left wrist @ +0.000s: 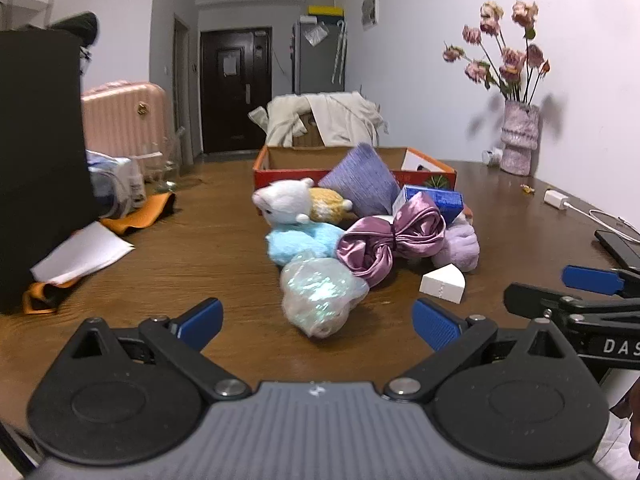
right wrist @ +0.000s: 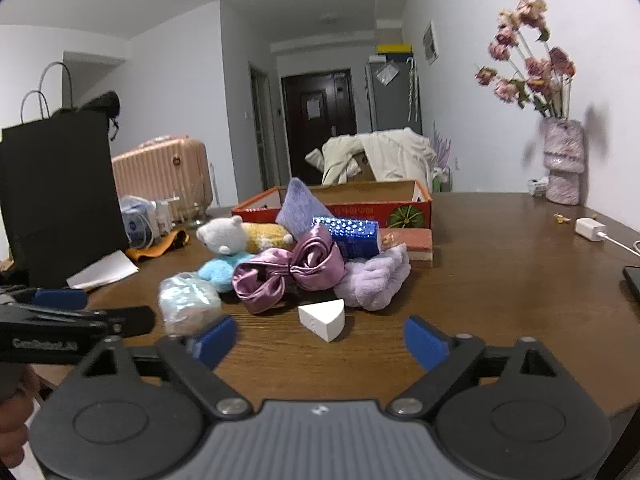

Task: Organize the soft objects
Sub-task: 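Reach the left tool to the pink satin scrunchie and close on it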

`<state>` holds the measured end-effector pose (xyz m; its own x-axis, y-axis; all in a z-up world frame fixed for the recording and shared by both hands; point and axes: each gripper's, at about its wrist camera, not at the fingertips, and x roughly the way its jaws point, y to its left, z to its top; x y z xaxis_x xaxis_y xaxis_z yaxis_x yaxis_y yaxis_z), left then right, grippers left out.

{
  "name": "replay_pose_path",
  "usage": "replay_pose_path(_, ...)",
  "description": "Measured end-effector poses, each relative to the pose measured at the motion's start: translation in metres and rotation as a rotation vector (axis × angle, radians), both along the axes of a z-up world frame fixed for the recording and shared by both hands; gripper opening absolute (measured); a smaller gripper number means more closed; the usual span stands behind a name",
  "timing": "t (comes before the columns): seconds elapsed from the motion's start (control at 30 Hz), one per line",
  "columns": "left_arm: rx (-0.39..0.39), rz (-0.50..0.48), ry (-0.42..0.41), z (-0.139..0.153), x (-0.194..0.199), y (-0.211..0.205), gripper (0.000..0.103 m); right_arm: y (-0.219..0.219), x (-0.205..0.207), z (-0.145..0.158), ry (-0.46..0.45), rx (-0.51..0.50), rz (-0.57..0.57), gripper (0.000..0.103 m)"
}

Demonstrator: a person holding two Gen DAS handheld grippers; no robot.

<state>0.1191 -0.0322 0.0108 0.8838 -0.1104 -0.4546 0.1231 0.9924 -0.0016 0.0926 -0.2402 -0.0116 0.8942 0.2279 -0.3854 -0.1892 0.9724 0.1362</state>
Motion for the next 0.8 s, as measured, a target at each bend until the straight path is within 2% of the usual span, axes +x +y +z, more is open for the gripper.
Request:
replay_pose_path(0.13, -0.001, -0.001, 0.033, -0.005, 0.030, -0.005, 0.100, -0.002, 0.034, 0.002, 0.019, 0.006, 0.015, 0.079)
replay_pose_path(0.27, 0.031, 0.020, 0.056, -0.012, 0.061, -0.002, 0.078, -0.001, 0.072, 0.003, 0.031, 0.011, 0.030, 0.070)
replay_pose_path(0.37, 0.053, 0.075, 0.068, -0.019, 0.084, 0.010, 0.076, 0.001, 0.097, 0.004, 0.033, 0.023, 0.038, 0.067)
replay_pose_path(0.5, 0.009, 0.092, 0.059, -0.013, 0.096, 0.026, 0.079, 0.007, 0.124, 0.003, 0.040, 0.041, 0.060, 0.062)
replay_pose_path(0.6, 0.000, 0.086, 0.005, -0.003, 0.091, 0.030, 0.084, 0.011, 0.142, -0.003, 0.072, 0.047, 0.077, 0.041)
replay_pose_path(0.63, -0.007, 0.084, -0.026, 0.003, 0.086, 0.031, 0.085, 0.012, 0.146, -0.004, 0.083, 0.055, 0.083, 0.026)
replay_pose_path(0.73, -0.036, 0.064, -0.078, 0.019, 0.071, 0.034, 0.086, 0.014, 0.145, -0.003, 0.080, 0.063, 0.086, 0.015)
replay_pose_path(0.8, -0.063, 0.022, -0.087, 0.026, 0.059, 0.033, 0.086, 0.018, 0.132, 0.007, 0.049, 0.053, 0.095, 0.014)
